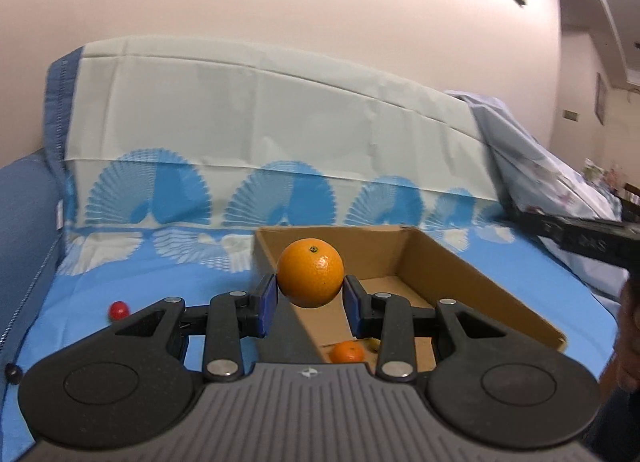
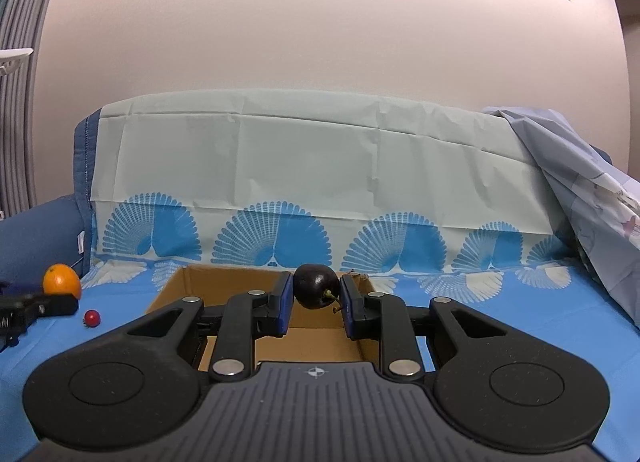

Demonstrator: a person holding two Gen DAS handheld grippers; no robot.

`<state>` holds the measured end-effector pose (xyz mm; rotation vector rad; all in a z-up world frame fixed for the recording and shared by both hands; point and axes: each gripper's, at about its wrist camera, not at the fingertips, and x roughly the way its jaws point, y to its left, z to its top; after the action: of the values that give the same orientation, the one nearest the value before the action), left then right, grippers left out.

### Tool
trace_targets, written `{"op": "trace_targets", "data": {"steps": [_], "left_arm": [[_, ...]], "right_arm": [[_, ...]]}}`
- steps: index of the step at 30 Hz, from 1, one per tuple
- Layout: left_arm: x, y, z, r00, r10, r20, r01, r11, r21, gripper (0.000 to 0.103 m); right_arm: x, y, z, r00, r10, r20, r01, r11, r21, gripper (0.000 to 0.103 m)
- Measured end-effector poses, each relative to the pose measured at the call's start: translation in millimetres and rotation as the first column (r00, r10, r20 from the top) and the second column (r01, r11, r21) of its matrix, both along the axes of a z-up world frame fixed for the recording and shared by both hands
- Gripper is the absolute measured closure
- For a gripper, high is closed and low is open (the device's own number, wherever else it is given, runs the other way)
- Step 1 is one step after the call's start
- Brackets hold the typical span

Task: Organize fruits
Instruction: 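Carry the held orange and black plum over the cardboard box with both grippers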

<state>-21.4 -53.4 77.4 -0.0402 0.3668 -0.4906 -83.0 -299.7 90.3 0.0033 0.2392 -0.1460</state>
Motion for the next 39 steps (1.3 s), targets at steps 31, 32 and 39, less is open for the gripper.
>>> {"op": "trace_targets", "data": {"steps": [31,32,39], "left_arm": [[-24,-52,-20,0.987,-0.154,0.043,0.148,0.984,0.103,0.064],[-24,-52,-20,0.987,-0.154,0.043,0.149,0.984,0.103,0.064],[-24,-54,-20,0.987,-0.154,0.041,0.149,0.983,0.104,0.064]], "right_arm": [[8,4,-4,0.999,0.025,-0.031,-0.026,0.999,-0.032,0.077],[8,4,-4,0.999,0.025,-0.032,-0.026,0.999,-0.032,0.077],[9,3,-5,0.999,0.03,-0.039,-0.031,0.999,-0.037,0.077]]}}
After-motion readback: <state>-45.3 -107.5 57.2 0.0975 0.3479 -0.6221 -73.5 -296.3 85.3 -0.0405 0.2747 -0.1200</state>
